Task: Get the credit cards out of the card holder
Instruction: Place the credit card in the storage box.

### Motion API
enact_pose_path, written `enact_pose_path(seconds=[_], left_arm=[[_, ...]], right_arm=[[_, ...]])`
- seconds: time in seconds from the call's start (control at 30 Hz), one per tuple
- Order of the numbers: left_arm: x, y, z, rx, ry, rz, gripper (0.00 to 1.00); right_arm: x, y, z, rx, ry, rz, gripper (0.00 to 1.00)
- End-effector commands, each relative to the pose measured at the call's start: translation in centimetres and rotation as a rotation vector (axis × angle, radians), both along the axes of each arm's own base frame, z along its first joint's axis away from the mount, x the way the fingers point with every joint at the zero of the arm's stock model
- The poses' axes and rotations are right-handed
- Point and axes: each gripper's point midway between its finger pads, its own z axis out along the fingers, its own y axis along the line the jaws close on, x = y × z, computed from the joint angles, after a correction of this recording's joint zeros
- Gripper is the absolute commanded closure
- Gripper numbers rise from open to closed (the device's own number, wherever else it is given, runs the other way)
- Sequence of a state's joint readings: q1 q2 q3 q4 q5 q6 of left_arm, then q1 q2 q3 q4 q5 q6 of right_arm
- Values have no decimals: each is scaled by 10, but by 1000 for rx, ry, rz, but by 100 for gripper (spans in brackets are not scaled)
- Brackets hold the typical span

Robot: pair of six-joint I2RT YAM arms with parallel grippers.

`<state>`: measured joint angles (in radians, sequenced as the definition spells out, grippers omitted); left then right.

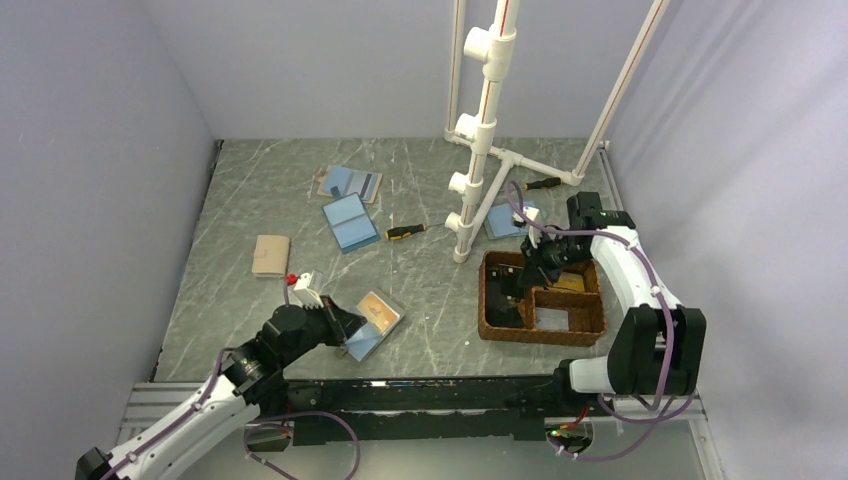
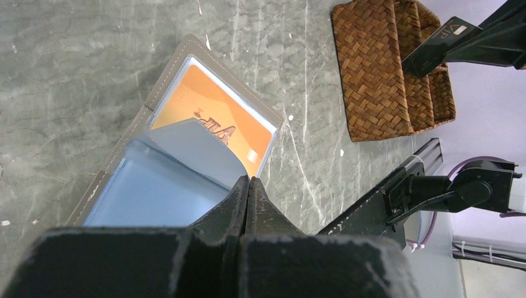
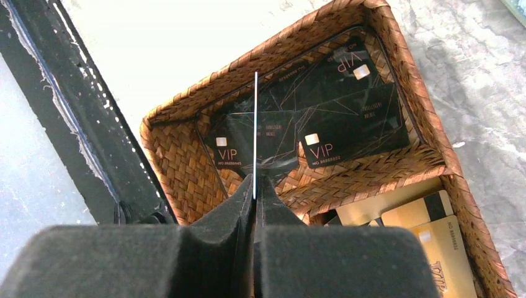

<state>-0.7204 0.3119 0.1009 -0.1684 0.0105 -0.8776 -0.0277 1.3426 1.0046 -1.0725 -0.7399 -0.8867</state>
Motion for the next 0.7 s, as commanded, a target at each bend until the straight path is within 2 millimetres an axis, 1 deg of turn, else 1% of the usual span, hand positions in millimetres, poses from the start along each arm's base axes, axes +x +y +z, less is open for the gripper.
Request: enact_pose_path(seconds=[0.0, 0.2, 0.3, 0.4, 0.57, 0.67], left_arm=[[4, -7, 14, -43, -48, -19, 100], [4, -7, 14, -42, -48, -18, 100], [4, -7, 14, -43, -49, -18, 100], [4, -7, 14, -43, -49, -18, 100], [4, -8, 15, -43, -49, -21, 100], [4, -9, 15, -43, -48, -23, 100]], right_arm=[[4, 0, -2, 6, 6, -12, 97], [5, -1, -7, -1, 27, -28, 94], [7, -2, -10, -10, 33, -43, 89], [10, -5, -13, -25, 39, -63, 86], [18, -13, -19, -72, 39, -127, 85], [21, -14, -17, -76, 27, -138, 84]])
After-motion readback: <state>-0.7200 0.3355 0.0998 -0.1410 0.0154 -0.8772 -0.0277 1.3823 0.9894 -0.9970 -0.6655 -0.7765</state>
